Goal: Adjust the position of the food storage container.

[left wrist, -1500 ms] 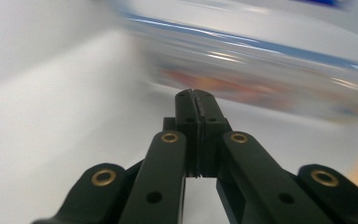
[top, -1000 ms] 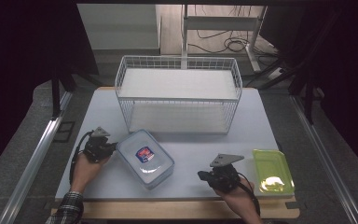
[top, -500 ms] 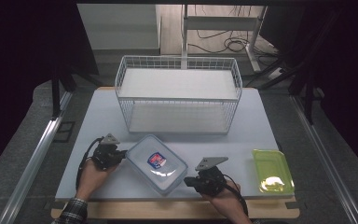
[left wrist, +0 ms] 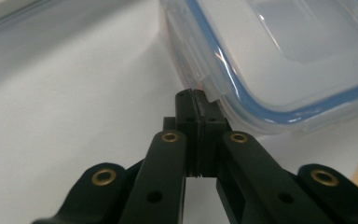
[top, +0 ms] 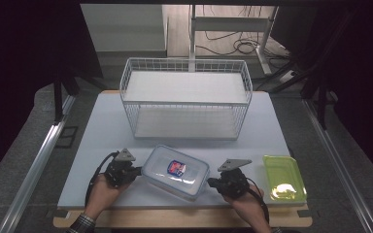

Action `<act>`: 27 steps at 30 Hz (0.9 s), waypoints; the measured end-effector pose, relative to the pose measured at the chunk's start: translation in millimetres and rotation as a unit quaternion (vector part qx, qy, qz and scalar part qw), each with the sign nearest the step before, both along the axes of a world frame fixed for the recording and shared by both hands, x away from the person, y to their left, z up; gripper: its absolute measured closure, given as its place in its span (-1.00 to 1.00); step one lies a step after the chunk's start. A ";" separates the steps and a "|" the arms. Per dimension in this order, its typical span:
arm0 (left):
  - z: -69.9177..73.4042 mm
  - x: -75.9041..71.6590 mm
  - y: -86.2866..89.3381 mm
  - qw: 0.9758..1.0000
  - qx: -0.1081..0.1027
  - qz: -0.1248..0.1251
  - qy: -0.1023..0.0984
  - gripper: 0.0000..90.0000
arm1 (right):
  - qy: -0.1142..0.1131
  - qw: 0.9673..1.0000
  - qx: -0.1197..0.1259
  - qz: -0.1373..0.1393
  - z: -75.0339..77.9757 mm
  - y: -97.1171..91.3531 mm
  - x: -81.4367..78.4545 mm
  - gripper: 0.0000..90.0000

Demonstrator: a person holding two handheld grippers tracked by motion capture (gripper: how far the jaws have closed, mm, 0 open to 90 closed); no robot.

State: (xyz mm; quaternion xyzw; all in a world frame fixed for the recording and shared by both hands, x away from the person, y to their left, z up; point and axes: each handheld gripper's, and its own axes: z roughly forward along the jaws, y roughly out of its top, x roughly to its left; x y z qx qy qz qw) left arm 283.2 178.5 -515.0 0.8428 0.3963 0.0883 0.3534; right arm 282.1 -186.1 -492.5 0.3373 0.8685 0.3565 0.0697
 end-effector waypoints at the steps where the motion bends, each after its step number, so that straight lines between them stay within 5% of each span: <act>1: 0.2 -4.4 -6.5 1.000 -0.003 -0.009 0.003 1.00 | -0.004 1.000 -0.003 -0.011 0.2 -5.6 3.2 0.98; 12: 2.3 -21.1 -29.9 0.999 0.000 -0.038 0.002 1.00 | -0.011 0.998 -0.010 -0.055 -0.9 -25.9 16.0 0.98; 20: 1.5 -26.1 -35.4 0.998 -0.003 -0.057 0.013 0.99 | -0.012 0.998 -0.006 -0.063 -1.0 -32.6 22.4 0.91; 27: 3.8 -22.2 -23.6 1.000 0.006 -0.021 -0.006 0.41 | -0.037 0.997 -0.007 -0.070 3.8 -39.1 22.7 0.65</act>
